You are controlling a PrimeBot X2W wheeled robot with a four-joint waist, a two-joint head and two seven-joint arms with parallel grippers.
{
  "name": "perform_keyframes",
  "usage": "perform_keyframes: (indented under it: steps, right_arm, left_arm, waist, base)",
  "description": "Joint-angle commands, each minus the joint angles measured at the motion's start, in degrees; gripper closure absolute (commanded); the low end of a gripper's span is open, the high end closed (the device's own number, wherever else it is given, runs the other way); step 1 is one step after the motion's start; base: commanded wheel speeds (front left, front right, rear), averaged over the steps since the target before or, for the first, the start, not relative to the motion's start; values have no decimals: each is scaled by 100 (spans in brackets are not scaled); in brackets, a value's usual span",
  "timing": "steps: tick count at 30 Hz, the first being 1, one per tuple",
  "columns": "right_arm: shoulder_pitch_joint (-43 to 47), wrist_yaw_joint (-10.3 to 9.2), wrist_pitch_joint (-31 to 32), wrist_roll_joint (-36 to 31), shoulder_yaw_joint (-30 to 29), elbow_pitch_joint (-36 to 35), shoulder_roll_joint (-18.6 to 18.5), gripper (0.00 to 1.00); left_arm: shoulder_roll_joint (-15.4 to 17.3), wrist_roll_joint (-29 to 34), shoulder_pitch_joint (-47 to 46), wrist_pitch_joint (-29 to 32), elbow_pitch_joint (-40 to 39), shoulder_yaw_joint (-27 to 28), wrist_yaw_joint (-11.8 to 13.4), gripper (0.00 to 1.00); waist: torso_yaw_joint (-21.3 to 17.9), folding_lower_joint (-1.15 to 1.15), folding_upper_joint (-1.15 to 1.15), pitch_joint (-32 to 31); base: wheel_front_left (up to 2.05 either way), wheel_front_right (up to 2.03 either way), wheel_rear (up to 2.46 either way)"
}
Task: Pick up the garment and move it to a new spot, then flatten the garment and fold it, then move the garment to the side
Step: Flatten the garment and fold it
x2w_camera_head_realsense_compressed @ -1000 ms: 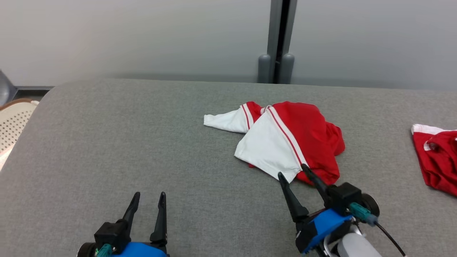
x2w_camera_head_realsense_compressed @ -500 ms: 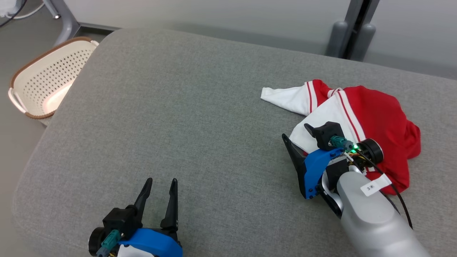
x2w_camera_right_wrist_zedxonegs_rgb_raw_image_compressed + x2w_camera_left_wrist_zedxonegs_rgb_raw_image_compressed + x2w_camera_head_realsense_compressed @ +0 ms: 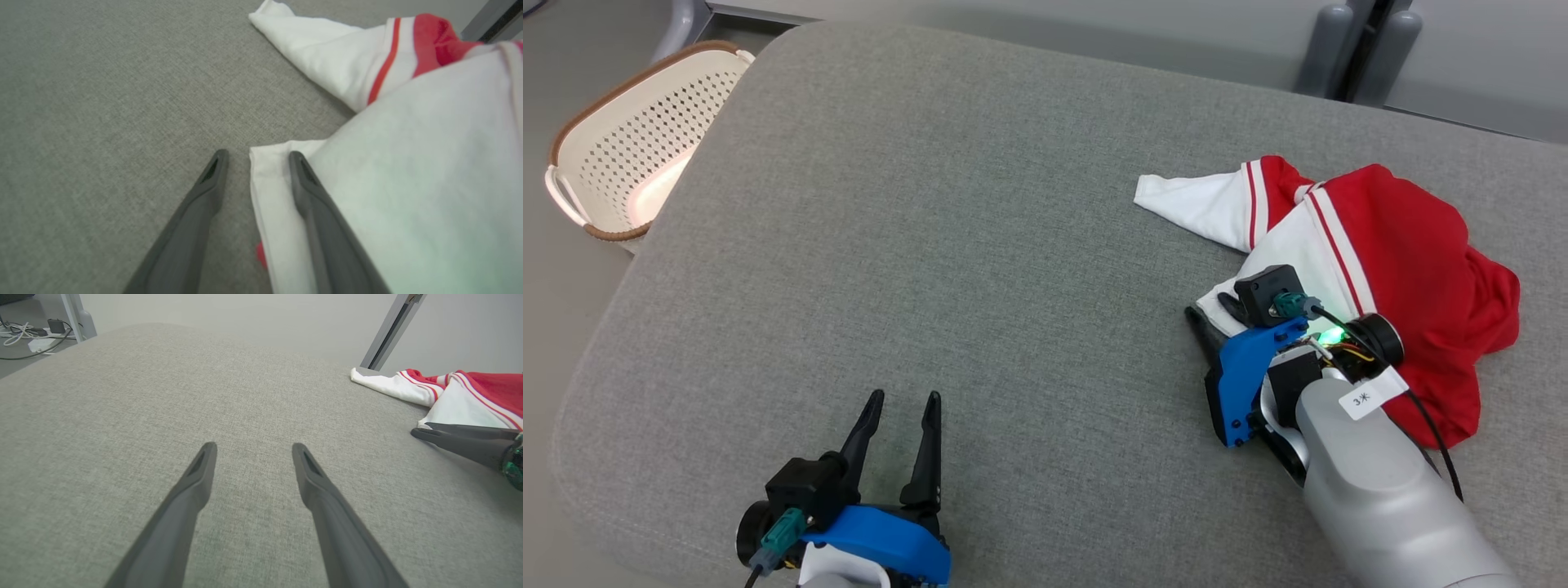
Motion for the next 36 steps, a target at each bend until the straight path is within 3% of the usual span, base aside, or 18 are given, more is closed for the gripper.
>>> perform_keyframes:
  steps: [1,8,13,20,25,28,29,30,31,36]
  right_arm:
    - [246,-2,123,12,29,249,-66,100]
    - [89,-1,-573,361,194,-112,-41,100]
    - [-290,-1,-1236,1422,967,-973,-36,100]
    - [-1402,-1,-1418,2626,1492,-1931,-42,100]
    - [-2160,-1,-1419,2870,1135,-2471,-40,100]
    - [-2715,-1,-1420,2705,325,-2816,-46,100]
    - [-2715,-1,-1420,2705,325,-2816,-46,100]
    - [-2854,-1,-1419,2425,-151,-2826,-48,100]
    - [-2854,-1,-1419,2425,-151,-2826,-48,100]
    - [-2566,-1,-1417,1356,-1466,-2521,-38,100]
  left_arm:
    - [-6,24,-114,-15,-3,16,-8,0]
    - [-6,70,-103,-15,42,-5,-9,0]
    - [-5,67,3,-15,117,-51,-8,0]
    - [-5,117,167,-15,196,-127,-8,0]
    - [-3,150,262,-15,248,-197,-8,0]
    - [-5,118,361,-15,302,-218,-8,0]
    - [-5,118,361,-15,302,-218,-8,0]
    - [-4,121,384,-15,318,-197,-9,0]
    - [-4,121,384,-15,318,-197,-9,0]
    - [7,157,462,-15,311,-31,-8,0]
  waist:
    - [-26,0,0,-4]
    - [-87,0,0,-93]
    - [-91,0,0,-293]
    - [-69,0,0,-640]
    - [-60,0,0,-773]
    - [-112,0,0,-863]
    - [-112,0,0,-863]
    - [-172,0,0,-898]
    - [-172,0,0,-898]
    - [-407,0,0,-897]
  base:
    - [0,0,0]
    - [0,0,0]
    - [0,0,0]
    - [0,0,0]
    - [0,0,0]
    - [0,0,0]
    - [0,0,0]
    - [0,0,0]
    - [0,0,0]
    - [0,0,0]
